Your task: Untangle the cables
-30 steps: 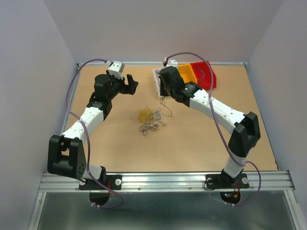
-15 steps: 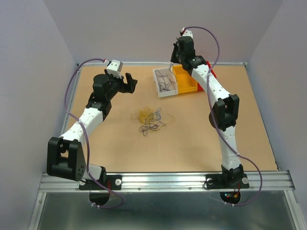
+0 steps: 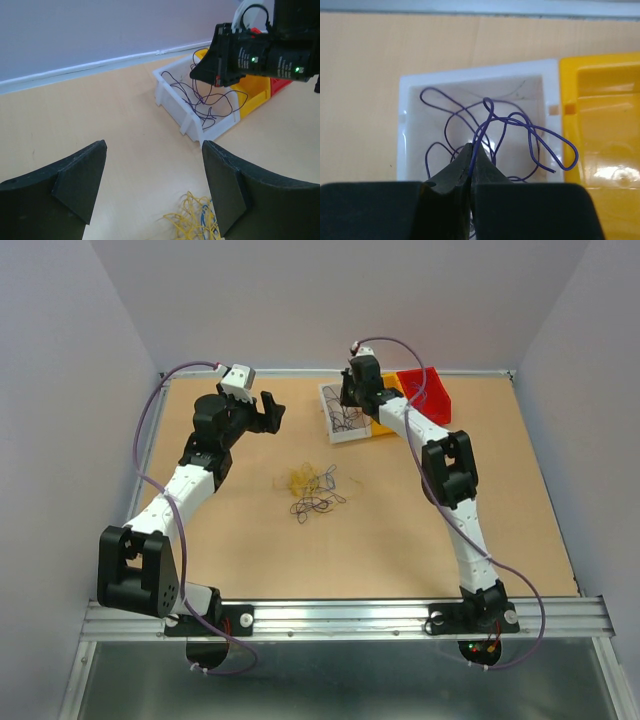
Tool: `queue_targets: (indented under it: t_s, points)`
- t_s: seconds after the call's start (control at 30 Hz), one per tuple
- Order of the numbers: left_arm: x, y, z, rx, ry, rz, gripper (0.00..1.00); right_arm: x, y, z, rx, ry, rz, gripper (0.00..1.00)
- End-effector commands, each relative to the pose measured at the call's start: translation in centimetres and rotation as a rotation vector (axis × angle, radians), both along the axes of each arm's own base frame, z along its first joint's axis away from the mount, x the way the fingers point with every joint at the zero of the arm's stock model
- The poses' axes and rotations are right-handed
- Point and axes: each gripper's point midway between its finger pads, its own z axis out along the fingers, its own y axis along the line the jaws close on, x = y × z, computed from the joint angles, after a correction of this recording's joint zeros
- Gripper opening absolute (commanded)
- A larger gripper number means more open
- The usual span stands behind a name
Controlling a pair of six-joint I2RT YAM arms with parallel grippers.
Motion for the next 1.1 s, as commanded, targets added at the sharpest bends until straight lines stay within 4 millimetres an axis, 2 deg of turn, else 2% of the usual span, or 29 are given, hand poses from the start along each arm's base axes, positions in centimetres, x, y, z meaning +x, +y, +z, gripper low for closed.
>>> queue_targets:
  t_s: [0.0, 0.1, 0.3, 0.43, 0.47, 0.5, 0.53, 0.7, 0.73, 0.77, 0.9, 0.93, 0.97, 1.0, 1.03, 1.07]
  points:
    - [0.1, 0.3, 4.0, -0.011, -0.122, 0.005, 0.89, -0.7, 1.4, 0.8, -0.051, -0.091, -0.023, 0.01]
    - [0.0, 0.3, 4.2, -0.011, -0.127, 0.002, 0.89, -1.4, 1.0, -1.5, -0.061, -0.041, -0.051, 0.00]
    - [0.1, 0.1, 3.8, -0.008, -0.119, -0.009, 0.89, -2.3, 1.2, -5.0, -0.051, 0.034, -0.043, 0.00]
    - [0.2, -0.1, 3.6, -0.008, -0.114, -0.016, 0.89, -1.7, 1.3, -3.3, -0.050, 0.000, -0.046, 0.02]
    - [0.3, -0.1, 3.5, -0.006, -0.112, -0.017, 0.89, -1.6, 1.3, -2.6, -0.045, -0.011, -0.047, 0.05]
    - [0.2, -0.1, 3.5, -0.006, -0.112, -0.017, 0.89, -1.4, 1.5, -1.0, -0.033, -0.037, -0.043, 0.19]
    - [0.2, -0.1, 3.6, -0.005, -0.114, -0.015, 0.89, -1.4, 1.5, 0.0, -0.024, -0.051, -0.041, 0.24]
    - [0.0, 0.0, 3.8, -0.003, -0.122, -0.014, 0.89, -1.8, 1.4, 4.0, -0.018, -0.110, -0.045, 0.34]
    - [-0.1, 0.0, 3.9, -0.001, -0.126, -0.014, 0.89, -2.1, 1.3, 3.9, -0.027, -0.106, -0.051, 0.40]
    - [-0.1, 0.0, 4.0, -0.002, -0.129, -0.014, 0.89, -2.5, 1.4, 5.0, -0.025, -0.121, -0.048, 0.43]
    - [-0.1, 0.0, 3.9, 0.001, -0.129, -0.012, 0.89, -3.7, 1.0, 4.8, -0.060, -0.113, -0.062, 0.55]
    - [-0.1, 0.0, 3.9, 0.001, -0.129, -0.014, 0.89, -3.9, 0.6, 5.7, -0.061, -0.127, -0.081, 0.56]
    - [-0.1, 0.0, 3.9, 0.002, -0.128, -0.014, 0.89, -4.4, 0.3, 4.8, -0.073, -0.108, -0.085, 0.58]
    - [-0.1, -0.1, 3.8, 0.003, -0.127, -0.016, 0.89, -4.7, 0.1, 4.9, -0.073, -0.107, -0.087, 0.58]
    - [0.0, -0.2, 3.8, 0.003, -0.127, -0.017, 0.89, -5.1, 0.0, 5.9, -0.064, -0.117, -0.091, 0.58]
    - [0.0, -0.2, 3.7, 0.004, -0.124, -0.019, 0.89, -5.8, -0.2, 4.9, -0.075, -0.093, -0.088, 0.58]
